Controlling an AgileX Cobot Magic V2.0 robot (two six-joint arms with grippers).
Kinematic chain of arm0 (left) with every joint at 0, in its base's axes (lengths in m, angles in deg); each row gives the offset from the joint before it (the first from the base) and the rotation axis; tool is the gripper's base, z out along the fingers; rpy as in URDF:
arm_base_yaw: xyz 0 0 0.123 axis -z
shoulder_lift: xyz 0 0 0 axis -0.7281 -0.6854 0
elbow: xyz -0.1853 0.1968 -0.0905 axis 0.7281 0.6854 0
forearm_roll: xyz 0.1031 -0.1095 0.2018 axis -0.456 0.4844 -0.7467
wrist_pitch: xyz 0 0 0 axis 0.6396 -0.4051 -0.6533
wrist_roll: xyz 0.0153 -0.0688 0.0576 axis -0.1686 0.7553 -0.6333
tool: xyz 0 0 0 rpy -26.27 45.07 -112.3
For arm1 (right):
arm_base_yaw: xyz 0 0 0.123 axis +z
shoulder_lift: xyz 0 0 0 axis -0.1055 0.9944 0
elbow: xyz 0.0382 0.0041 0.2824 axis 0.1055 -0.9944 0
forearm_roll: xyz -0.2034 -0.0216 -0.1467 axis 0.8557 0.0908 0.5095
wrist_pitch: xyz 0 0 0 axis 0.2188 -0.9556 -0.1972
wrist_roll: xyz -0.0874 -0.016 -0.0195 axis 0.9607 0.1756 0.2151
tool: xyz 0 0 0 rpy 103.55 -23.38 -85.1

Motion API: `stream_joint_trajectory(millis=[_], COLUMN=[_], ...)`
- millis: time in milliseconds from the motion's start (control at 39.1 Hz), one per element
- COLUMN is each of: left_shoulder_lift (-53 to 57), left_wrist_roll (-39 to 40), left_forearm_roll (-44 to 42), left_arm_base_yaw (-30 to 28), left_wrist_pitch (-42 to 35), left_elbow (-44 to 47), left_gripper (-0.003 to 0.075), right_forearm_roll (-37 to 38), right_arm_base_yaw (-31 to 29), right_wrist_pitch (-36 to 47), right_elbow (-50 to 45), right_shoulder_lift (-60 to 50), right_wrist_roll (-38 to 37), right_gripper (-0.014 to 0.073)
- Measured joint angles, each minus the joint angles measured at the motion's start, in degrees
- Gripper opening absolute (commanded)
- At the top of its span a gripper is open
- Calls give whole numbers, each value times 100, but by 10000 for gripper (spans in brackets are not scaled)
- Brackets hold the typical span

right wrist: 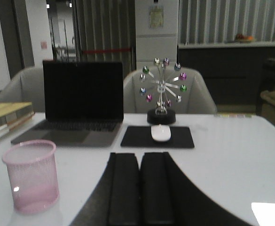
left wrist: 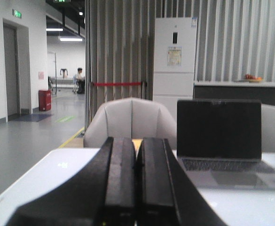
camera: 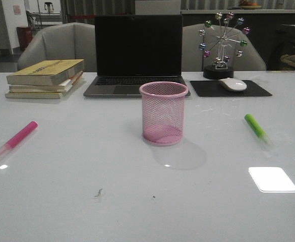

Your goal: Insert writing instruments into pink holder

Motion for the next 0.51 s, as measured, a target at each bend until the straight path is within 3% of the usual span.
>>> stream_joint_trajectory(millis=[205,512], left_shoulder_lift=[0,-869], left_wrist_roll=[11,11], left_forearm_roll=[-187,-278], left_arm_base_yaw=[0,0], left_wrist_pitch=[791,1475], left_elbow=[-1115,-2656], left_gripper=[92,92], right_forearm_roll=[0,0], right_arm_base_yaw=[0,0], right_wrist_pitch=[-164,-1686], right_elbow=[1046,2979], right_shoulder_lift=[0,770], right_wrist_roll=[-47,-55], right_gripper=[20,20])
